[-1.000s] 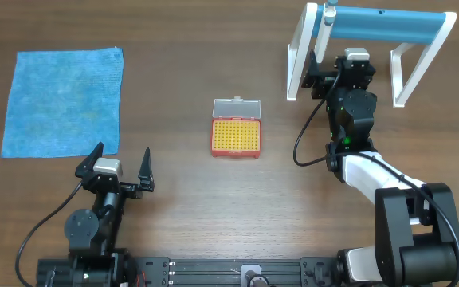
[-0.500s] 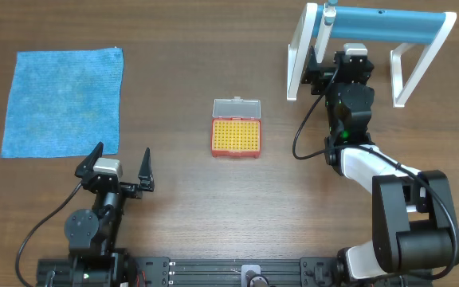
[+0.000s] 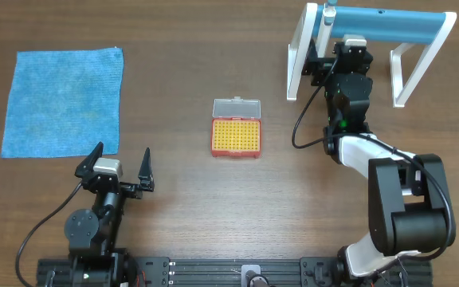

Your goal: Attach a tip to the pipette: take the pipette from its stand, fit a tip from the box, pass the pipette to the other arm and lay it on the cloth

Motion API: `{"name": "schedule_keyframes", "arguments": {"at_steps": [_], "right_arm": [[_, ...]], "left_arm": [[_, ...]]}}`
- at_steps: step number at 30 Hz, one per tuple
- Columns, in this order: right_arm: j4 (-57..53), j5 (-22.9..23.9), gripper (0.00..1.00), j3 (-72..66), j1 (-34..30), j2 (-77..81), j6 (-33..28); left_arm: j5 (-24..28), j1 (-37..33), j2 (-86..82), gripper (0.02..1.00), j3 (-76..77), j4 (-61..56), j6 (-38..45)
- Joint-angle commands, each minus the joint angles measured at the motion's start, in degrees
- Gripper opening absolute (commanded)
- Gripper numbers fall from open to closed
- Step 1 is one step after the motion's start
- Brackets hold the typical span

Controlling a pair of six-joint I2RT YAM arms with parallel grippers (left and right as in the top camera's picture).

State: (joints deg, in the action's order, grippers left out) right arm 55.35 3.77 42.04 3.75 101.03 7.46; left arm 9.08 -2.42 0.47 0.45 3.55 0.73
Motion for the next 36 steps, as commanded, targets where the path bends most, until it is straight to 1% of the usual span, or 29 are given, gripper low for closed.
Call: {"name": "schedule_keyframes", "arguments": {"at_steps": [1, 9, 18, 19, 20, 21, 22, 24, 36], "right_arm": [[0.3, 0.7, 0.978, 2.2, -0.2, 2.0, 0.9], [-2.4, 0.7, 0.978, 2.2, -0.2, 2.0, 0.9], [-2.3, 0.7, 0.987, 2.2, -0.2, 2.0, 0.9], [-2.3, 0.7, 0.842, 2.3, -0.2, 2.0, 0.9], [-2.3, 0.7, 0.61, 2.3, -0.2, 2.0, 0.9], [-2.3, 0.7, 0.323, 2.3, -0.2, 2.0, 0.9], [-2.3, 0.7, 0.108, 2.3, -0.2, 2.0, 0.9], [-2.3, 0.7, 0.082, 2.3, -0.2, 1.9, 0.9], [-2.2, 0.7, 0.082, 2.2, -0.2, 0.4, 0.9]], "left_arm": [[0.2, 0.2, -0.3, 0.996, -0.1, 0.3, -0.3], [0.2, 0.2, -0.3, 0.996, -0.1, 0.3, -0.3], [0.2, 0.2, -0.3, 0.996, -0.1, 0.3, -0.3], [0.2, 0.2, -0.3, 0.996, -0.1, 0.3, -0.3], [0.2, 0.2, -0.3, 0.996, -0.1, 0.3, -0.3], [0.2, 0.2, -0.3, 0.998, -0.1, 0.3, -0.3], [0.2, 0.2, -0.3, 0.996, -0.1, 0.3, -0.3], [0.2, 0.2, -0.3, 0.996, -0.1, 0.3, -0.3], [0.2, 0.2, -0.3, 0.996, -0.1, 0.3, -0.3]]}}
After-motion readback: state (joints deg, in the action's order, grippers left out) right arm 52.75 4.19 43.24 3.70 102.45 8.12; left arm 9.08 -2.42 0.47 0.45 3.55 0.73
